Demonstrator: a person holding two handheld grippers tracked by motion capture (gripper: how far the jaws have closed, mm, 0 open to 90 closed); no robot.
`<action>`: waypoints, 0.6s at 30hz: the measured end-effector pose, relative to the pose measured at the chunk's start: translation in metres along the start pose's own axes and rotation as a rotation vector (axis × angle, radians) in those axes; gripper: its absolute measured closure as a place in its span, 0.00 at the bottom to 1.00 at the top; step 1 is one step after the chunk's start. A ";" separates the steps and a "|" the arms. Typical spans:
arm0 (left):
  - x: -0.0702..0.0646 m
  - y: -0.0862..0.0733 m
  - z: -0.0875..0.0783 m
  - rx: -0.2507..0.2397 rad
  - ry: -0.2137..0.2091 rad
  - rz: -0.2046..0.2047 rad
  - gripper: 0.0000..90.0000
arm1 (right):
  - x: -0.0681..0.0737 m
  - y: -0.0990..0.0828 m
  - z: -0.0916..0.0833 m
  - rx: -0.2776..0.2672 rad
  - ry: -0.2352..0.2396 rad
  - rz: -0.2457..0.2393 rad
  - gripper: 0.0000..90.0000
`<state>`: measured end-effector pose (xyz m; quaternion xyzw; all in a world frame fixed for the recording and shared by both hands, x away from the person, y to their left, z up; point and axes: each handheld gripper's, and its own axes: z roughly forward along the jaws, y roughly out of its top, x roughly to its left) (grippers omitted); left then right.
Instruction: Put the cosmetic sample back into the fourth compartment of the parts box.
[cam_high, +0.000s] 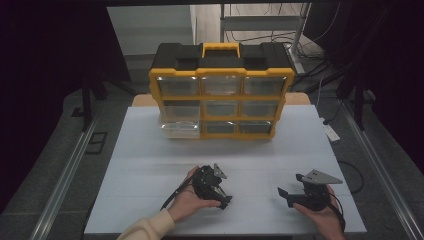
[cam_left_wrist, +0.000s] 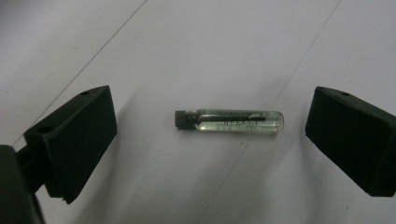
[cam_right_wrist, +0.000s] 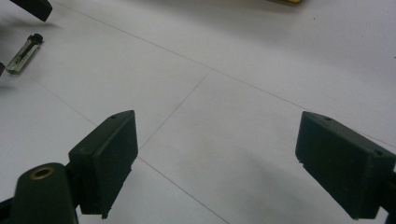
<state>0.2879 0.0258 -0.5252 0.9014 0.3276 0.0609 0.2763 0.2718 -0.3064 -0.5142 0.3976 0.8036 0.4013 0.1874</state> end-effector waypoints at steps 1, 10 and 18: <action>0.000 0.000 0.000 0.000 0.000 0.000 0.03 | 0.000 0.000 0.000 0.000 0.000 0.000 0.15; -0.003 -0.001 0.003 0.011 0.018 0.008 0.06 | 0.000 0.000 0.000 -0.001 -0.002 0.000 0.15; -0.006 -0.002 0.000 0.005 0.017 0.023 0.16 | 0.000 0.000 0.000 -0.001 -0.003 0.000 0.15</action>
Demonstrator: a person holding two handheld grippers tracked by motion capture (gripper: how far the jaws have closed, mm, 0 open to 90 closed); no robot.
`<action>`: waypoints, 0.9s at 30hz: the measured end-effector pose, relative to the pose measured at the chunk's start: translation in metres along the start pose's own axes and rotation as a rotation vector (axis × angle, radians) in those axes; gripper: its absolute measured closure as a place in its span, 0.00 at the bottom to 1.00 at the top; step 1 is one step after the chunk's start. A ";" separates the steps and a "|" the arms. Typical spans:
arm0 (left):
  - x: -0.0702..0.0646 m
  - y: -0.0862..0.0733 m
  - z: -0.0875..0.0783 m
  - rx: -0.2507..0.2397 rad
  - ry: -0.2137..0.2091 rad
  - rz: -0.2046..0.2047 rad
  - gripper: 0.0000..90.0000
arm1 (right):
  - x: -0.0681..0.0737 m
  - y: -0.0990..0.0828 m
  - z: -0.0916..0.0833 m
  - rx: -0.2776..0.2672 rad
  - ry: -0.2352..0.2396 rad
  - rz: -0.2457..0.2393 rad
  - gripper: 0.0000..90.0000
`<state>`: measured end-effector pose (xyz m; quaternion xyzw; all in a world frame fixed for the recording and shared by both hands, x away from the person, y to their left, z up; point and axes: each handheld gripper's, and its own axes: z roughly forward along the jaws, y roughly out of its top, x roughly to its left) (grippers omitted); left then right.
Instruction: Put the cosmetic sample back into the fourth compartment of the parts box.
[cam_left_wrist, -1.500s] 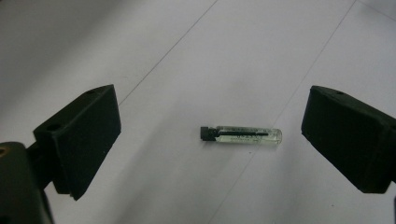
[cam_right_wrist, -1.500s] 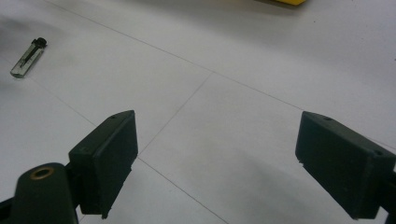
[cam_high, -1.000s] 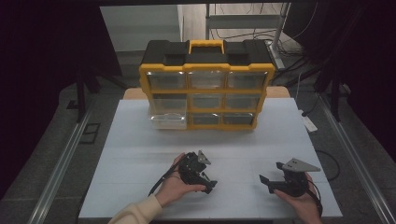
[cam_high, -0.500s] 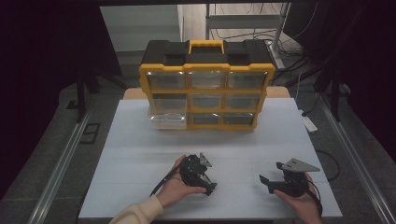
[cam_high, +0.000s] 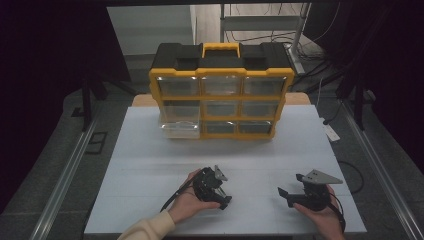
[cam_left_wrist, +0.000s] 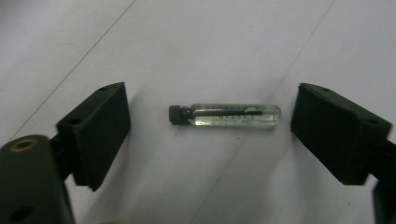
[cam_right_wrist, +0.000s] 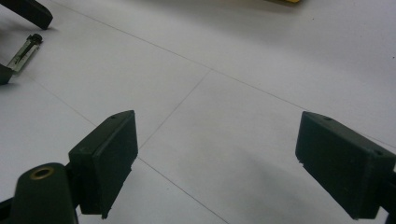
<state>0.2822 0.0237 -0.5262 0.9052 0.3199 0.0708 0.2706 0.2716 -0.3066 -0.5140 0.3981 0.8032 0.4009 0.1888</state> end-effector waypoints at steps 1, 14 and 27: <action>0.000 0.000 0.000 0.000 0.000 0.000 0.18 | 0.000 0.000 0.000 0.000 0.000 -0.001 0.15; -0.002 -0.002 -0.003 -0.013 -0.016 0.024 0.29 | 0.000 0.000 0.000 0.001 0.001 -0.001 0.15; -0.004 -0.002 -0.005 -0.028 -0.018 0.035 0.42 | 0.000 0.000 0.000 0.002 0.002 -0.001 0.15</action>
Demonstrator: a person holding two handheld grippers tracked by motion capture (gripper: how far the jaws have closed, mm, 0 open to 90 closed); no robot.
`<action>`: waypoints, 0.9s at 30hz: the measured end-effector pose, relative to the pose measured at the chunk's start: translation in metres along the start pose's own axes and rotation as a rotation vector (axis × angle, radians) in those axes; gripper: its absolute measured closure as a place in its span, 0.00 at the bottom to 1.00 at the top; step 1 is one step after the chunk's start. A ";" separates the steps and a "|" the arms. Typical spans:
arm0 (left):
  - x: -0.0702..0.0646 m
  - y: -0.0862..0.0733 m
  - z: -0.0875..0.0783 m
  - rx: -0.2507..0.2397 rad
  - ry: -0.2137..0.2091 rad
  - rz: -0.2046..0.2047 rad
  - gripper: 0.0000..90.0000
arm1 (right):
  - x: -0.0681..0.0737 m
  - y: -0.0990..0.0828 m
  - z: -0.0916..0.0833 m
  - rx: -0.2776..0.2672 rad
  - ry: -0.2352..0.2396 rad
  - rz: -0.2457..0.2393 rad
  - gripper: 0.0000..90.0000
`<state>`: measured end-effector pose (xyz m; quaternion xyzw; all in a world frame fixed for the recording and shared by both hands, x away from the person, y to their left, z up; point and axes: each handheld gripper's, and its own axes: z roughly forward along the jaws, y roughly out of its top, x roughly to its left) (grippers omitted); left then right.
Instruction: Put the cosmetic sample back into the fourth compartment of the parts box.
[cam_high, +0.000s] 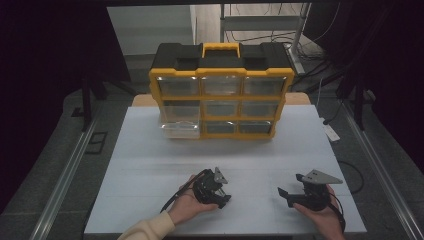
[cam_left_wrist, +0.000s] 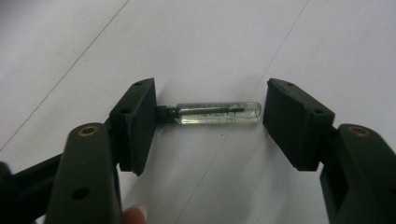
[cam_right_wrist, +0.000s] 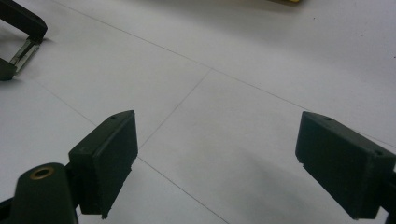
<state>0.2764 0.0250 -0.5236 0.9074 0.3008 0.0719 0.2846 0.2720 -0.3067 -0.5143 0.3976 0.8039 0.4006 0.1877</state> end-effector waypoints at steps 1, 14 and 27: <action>0.000 0.000 0.000 -0.001 0.001 -0.001 0.43 | 0.000 0.000 0.000 0.000 0.001 0.000 0.15; -0.003 -0.001 -0.001 -0.015 0.024 0.021 0.44 | 0.000 0.000 -0.001 -0.004 -0.001 0.000 0.15; 0.005 0.001 -0.018 -0.078 0.012 0.002 0.44 | -0.001 0.000 0.000 -0.003 -0.001 0.001 0.15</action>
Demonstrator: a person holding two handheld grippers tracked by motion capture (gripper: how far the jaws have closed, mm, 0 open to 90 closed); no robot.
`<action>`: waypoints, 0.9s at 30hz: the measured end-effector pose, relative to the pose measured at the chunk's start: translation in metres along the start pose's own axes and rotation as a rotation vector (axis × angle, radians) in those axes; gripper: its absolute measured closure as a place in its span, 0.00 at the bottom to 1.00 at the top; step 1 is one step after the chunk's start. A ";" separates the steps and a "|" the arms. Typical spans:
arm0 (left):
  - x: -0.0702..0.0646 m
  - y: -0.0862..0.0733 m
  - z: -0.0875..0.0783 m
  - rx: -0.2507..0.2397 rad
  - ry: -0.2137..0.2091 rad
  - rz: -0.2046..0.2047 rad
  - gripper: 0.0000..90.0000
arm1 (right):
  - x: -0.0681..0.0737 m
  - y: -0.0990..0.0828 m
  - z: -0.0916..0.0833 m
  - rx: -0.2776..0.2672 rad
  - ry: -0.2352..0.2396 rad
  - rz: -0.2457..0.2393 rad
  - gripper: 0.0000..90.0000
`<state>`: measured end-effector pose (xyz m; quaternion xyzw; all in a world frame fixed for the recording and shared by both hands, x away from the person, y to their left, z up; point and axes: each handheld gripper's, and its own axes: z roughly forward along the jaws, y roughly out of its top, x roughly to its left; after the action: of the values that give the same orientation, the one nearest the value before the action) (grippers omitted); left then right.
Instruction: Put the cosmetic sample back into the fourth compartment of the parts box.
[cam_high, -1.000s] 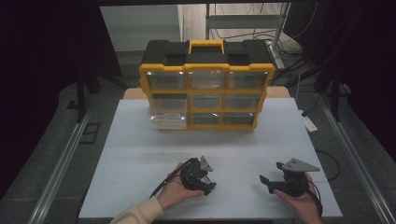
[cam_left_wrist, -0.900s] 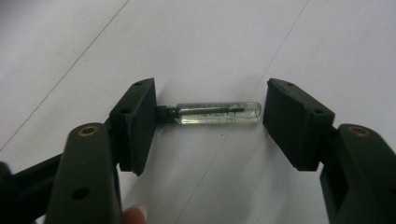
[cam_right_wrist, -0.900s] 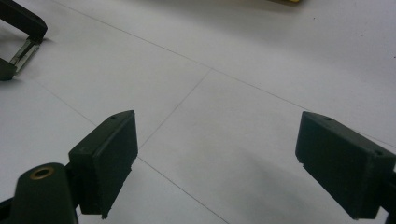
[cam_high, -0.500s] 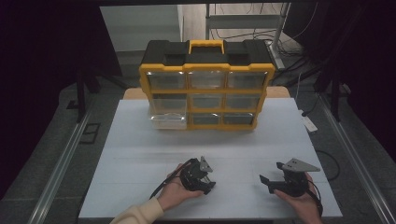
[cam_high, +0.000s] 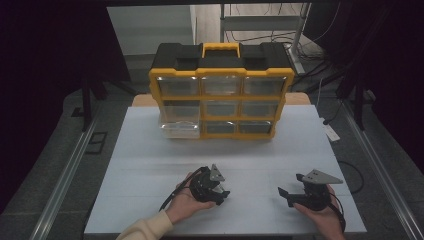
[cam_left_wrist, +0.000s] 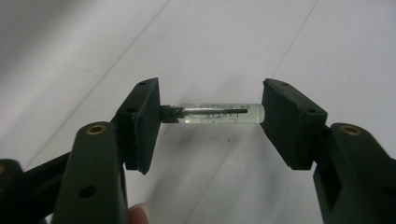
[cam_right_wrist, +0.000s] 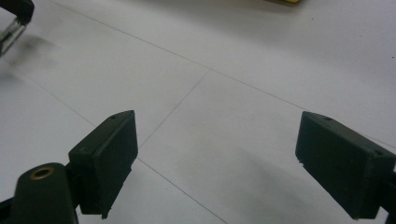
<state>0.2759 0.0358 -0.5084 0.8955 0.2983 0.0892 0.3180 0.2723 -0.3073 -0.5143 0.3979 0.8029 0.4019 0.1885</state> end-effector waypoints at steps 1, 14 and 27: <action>0.001 0.000 -0.002 -0.007 -0.005 -0.004 0.44 | 0.000 0.000 0.000 0.001 0.001 0.000 0.15; 0.012 0.006 -0.031 -0.095 -0.001 -0.016 0.44 | 0.000 0.000 0.000 0.002 -0.003 -0.002 0.15; 0.025 0.009 -0.054 -0.159 -0.005 -0.048 0.44 | 0.000 0.000 0.000 0.002 0.001 -0.003 0.15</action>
<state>0.2820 0.0727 -0.4613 0.8603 0.3108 0.1025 0.3908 0.2723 -0.3071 -0.5145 0.3969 0.8039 0.4010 0.1884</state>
